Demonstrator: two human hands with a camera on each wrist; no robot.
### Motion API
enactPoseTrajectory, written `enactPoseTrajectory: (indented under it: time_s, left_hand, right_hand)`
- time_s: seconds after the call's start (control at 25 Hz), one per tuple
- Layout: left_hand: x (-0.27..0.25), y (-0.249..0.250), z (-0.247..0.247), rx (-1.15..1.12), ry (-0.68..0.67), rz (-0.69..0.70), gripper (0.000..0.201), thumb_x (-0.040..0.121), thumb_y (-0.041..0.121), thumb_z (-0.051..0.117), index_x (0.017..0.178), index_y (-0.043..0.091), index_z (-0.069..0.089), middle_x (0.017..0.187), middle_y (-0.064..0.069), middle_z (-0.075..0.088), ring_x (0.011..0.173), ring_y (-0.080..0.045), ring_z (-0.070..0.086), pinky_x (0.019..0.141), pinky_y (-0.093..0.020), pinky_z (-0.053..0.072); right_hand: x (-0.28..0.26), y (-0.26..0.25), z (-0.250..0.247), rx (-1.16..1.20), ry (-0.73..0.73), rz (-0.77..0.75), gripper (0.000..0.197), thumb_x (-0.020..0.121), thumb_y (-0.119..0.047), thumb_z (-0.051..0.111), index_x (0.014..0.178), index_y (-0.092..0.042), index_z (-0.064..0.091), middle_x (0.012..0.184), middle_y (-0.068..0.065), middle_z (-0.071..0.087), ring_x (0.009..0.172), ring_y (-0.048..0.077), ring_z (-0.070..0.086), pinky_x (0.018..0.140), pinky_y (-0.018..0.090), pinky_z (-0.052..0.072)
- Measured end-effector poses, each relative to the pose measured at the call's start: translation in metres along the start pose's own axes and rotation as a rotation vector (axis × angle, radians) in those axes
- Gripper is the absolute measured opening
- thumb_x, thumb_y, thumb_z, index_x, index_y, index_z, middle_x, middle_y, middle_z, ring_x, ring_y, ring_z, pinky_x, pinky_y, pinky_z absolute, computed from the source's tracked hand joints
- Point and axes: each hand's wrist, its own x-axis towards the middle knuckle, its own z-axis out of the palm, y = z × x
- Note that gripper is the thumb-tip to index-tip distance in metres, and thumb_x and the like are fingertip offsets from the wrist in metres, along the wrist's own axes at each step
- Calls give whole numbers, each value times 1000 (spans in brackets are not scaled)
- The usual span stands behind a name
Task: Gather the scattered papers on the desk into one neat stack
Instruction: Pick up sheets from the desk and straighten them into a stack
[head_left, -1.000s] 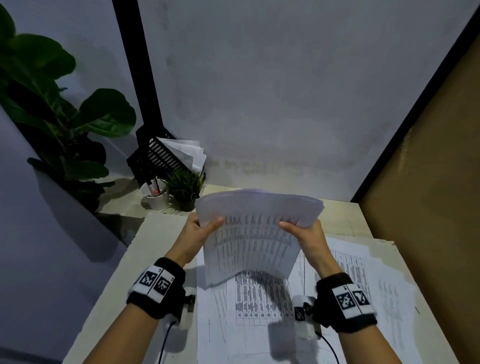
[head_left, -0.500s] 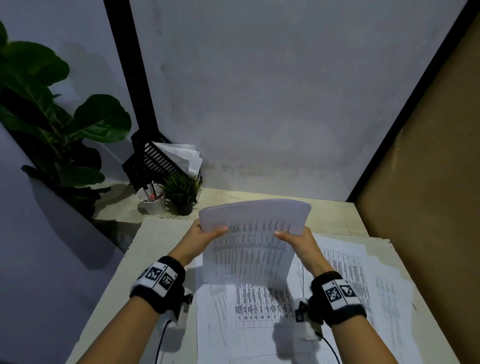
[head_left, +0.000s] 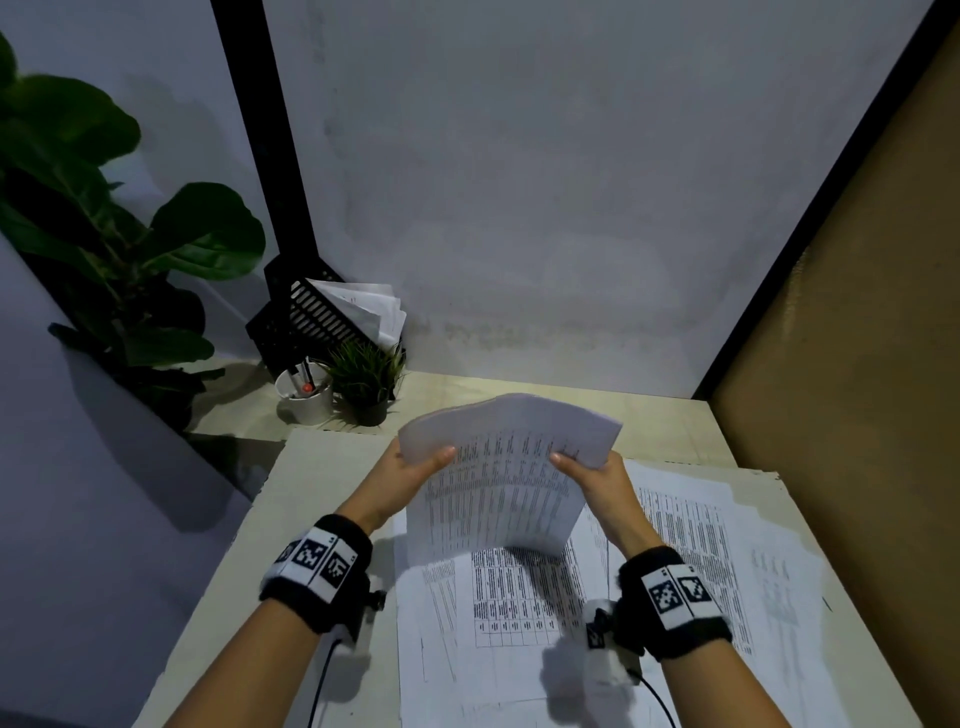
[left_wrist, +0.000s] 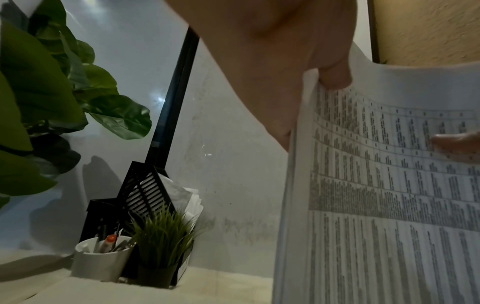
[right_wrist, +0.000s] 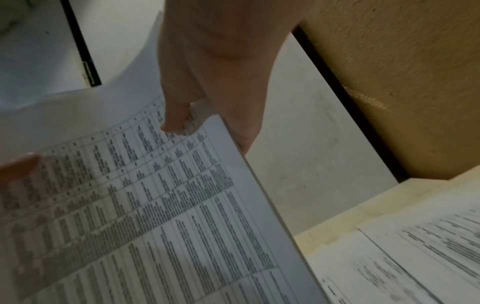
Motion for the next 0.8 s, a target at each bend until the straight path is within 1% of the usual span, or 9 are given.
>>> enactPoseTrajectory:
  time_s: [0.08, 0.2, 0.28, 0.4, 0.48, 0.64, 0.68, 0.76, 0.8]
  left_hand:
    - [-1, 3, -2, -12, 35, 25, 82, 35, 74, 72, 104, 31, 58, 91, 6, 71, 86, -5, 68, 83, -33, 55]
    - [-4, 6, -9, -29, -12, 90, 65, 44, 64, 77, 100, 31, 67, 89, 8, 74, 88, -8, 67, 78, -24, 55]
    - [-4, 5, -10, -32, -41, 83, 63, 43, 60, 79, 98, 30, 69, 89, 7, 74, 88, -11, 67, 78, -25, 54]
    - [1, -2, -2, -21, -5, 17, 77, 33, 65, 80, 96, 24, 64, 89, 0, 71, 90, -19, 66, 84, -37, 54]
    - [2, -2, 3, -52, 53, 15, 81, 31, 67, 79, 98, 24, 60, 94, -6, 68, 94, -25, 65, 86, -44, 54]
    - [-1, 6, -5, -67, 99, 69, 68, 36, 67, 77, 92, 31, 63, 84, 4, 72, 83, -11, 69, 76, -31, 58]
    - [-2, 5, -5, -62, 85, 66, 65, 39, 66, 76, 93, 32, 63, 83, 6, 73, 83, -9, 69, 76, -30, 58]
    - [-4, -5, -1, -16, 71, -3, 53, 51, 57, 76, 94, 32, 60, 88, 6, 70, 89, -14, 67, 82, -34, 56]
    - [-5, -11, 4, -3, 85, -58, 38, 63, 47, 74, 94, 31, 59, 92, 4, 68, 94, -17, 65, 88, -38, 53]
  right_hand:
    - [0, -3, 0, -8, 1, -21, 18, 80, -4, 65, 83, -22, 63, 81, -5, 68, 72, 7, 66, 64, 20, 52]
    - [0, -6, -5, 24, -35, -26, 18, 72, -12, 74, 85, -19, 65, 75, -7, 71, 68, 0, 67, 63, 18, 51]
    - [0, -5, -7, 21, -66, 1, 27, 63, -21, 77, 87, -19, 65, 76, -8, 74, 74, 4, 68, 68, 20, 52]
    - [0, -1, 3, -40, -111, 29, 25, 74, -9, 72, 93, -23, 61, 93, 1, 69, 92, 20, 65, 85, 36, 53]
    - [-1, -3, 9, -42, -58, 33, 21, 78, -8, 68, 90, -23, 61, 93, 3, 67, 93, 23, 64, 87, 40, 52]
    - [-1, -13, -1, -15, 8, -29, 22, 78, -4, 67, 86, -24, 62, 87, -2, 67, 77, 6, 67, 69, 21, 54]
    - [-2, -12, -3, -21, -10, -22, 23, 77, -4, 67, 87, -24, 62, 88, -2, 67, 78, 6, 67, 70, 21, 54]
    - [-4, -2, -2, -70, -54, 63, 24, 79, -7, 67, 92, -26, 61, 95, 0, 67, 91, 15, 66, 83, 33, 53]
    - [-6, 5, 0, -104, -79, 119, 23, 80, -9, 66, 93, -26, 61, 99, 1, 67, 98, 21, 64, 91, 41, 50]
